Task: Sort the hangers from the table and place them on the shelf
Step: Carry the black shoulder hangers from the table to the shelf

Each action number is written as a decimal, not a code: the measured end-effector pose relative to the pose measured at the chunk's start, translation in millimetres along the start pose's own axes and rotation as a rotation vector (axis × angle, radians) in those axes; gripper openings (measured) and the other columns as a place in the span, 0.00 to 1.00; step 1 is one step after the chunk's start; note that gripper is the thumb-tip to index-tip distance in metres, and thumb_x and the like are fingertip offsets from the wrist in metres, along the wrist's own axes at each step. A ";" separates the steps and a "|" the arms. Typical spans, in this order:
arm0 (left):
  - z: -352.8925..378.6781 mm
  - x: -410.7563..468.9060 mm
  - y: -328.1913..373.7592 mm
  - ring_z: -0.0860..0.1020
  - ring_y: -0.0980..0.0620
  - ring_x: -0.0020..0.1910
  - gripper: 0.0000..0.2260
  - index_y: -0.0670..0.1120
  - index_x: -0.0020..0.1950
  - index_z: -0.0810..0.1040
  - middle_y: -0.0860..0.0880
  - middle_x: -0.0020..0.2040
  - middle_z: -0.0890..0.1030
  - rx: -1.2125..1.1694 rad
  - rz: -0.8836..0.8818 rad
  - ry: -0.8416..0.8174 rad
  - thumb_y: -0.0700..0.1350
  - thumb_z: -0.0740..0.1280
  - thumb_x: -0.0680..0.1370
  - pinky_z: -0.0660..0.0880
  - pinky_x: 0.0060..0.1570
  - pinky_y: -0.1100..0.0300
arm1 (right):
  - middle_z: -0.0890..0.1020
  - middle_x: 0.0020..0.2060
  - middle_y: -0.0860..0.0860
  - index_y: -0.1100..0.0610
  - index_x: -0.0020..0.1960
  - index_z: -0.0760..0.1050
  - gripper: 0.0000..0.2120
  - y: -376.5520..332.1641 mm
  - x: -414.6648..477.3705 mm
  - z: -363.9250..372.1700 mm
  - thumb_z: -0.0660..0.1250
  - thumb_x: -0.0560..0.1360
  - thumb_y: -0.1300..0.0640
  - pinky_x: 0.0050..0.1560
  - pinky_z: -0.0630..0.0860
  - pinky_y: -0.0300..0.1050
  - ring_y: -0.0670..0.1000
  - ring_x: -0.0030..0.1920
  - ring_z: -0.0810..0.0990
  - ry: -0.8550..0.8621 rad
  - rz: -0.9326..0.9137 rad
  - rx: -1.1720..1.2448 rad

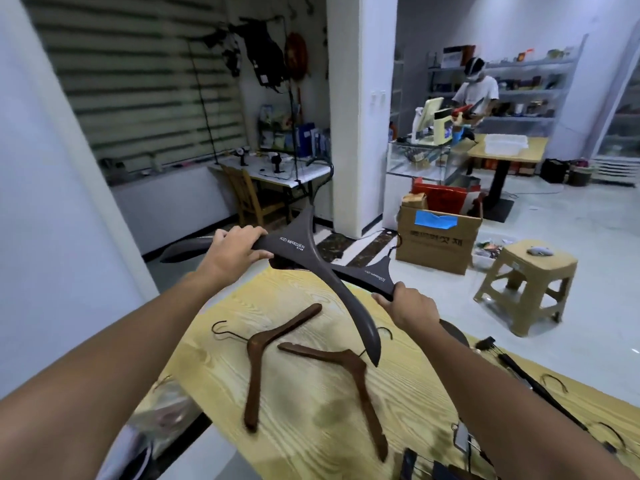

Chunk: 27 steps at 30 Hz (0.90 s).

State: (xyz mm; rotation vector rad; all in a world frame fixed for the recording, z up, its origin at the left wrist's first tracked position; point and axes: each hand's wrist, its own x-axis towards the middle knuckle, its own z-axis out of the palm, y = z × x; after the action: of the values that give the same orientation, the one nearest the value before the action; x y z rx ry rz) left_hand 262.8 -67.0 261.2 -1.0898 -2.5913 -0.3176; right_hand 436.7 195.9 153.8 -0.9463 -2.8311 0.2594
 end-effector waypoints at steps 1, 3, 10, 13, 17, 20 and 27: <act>-4.9 -9.4 -8.0 0.72 0.49 0.59 0.18 0.49 0.63 0.71 0.50 0.58 0.77 0.015 -0.035 -0.011 0.57 0.61 0.77 0.61 0.58 0.52 | 0.80 0.51 0.55 0.58 0.57 0.70 0.26 -10.3 0.1 -1.2 0.52 0.78 0.36 0.43 0.70 0.48 0.58 0.51 0.79 -0.004 -0.031 -0.004; -17.4 -30.4 -25.5 0.72 0.48 0.60 0.19 0.49 0.64 0.71 0.49 0.59 0.77 0.027 -0.105 -0.012 0.57 0.60 0.78 0.62 0.59 0.51 | 0.80 0.51 0.55 0.57 0.57 0.71 0.24 -33.5 1.0 -2.0 0.51 0.79 0.38 0.43 0.69 0.48 0.58 0.51 0.79 -0.003 -0.105 -0.012; -65.2 -105.9 -88.2 0.74 0.48 0.58 0.18 0.48 0.63 0.71 0.50 0.57 0.78 0.066 -0.318 0.004 0.58 0.58 0.79 0.63 0.59 0.51 | 0.80 0.50 0.55 0.58 0.57 0.69 0.22 -123.0 -8.9 -14.8 0.52 0.80 0.40 0.40 0.67 0.47 0.58 0.51 0.80 0.034 -0.379 -0.064; -88.9 -142.1 -114.3 0.76 0.48 0.52 0.15 0.49 0.58 0.72 0.52 0.49 0.80 0.099 -0.379 0.043 0.58 0.58 0.79 0.63 0.56 0.53 | 0.81 0.50 0.55 0.58 0.58 0.67 0.22 -166.9 -17.5 -18.0 0.53 0.80 0.39 0.39 0.67 0.47 0.58 0.51 0.80 0.063 -0.486 -0.068; -120.3 -196.8 -146.6 0.76 0.48 0.46 0.14 0.48 0.54 0.71 0.52 0.42 0.78 0.151 -0.497 0.081 0.58 0.57 0.79 0.63 0.54 0.55 | 0.80 0.51 0.56 0.59 0.58 0.65 0.17 -226.4 -38.7 -20.6 0.55 0.80 0.46 0.40 0.67 0.47 0.59 0.51 0.80 0.051 -0.604 -0.079; -139.7 -244.9 -169.6 0.76 0.48 0.45 0.15 0.48 0.54 0.71 0.51 0.43 0.79 0.167 -0.595 0.108 0.58 0.57 0.79 0.64 0.55 0.54 | 0.80 0.51 0.56 0.60 0.58 0.65 0.15 -271.4 -59.1 -18.1 0.55 0.80 0.48 0.41 0.69 0.49 0.59 0.51 0.80 0.061 -0.693 -0.097; -180.2 -369.5 -214.0 0.76 0.48 0.52 0.14 0.49 0.54 0.74 0.52 0.48 0.80 0.237 -0.833 0.108 0.58 0.60 0.78 0.62 0.53 0.53 | 0.81 0.48 0.54 0.57 0.56 0.66 0.25 -374.7 -115.5 7.9 0.53 0.78 0.35 0.38 0.67 0.47 0.58 0.49 0.81 0.056 -0.905 -0.063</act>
State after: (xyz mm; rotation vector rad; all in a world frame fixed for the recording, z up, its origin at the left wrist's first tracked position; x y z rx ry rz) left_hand 388.2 -513.0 275.3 0.1240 -2.7531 -0.2234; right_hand 308.8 -169.9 214.7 0.3639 -2.8802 0.0250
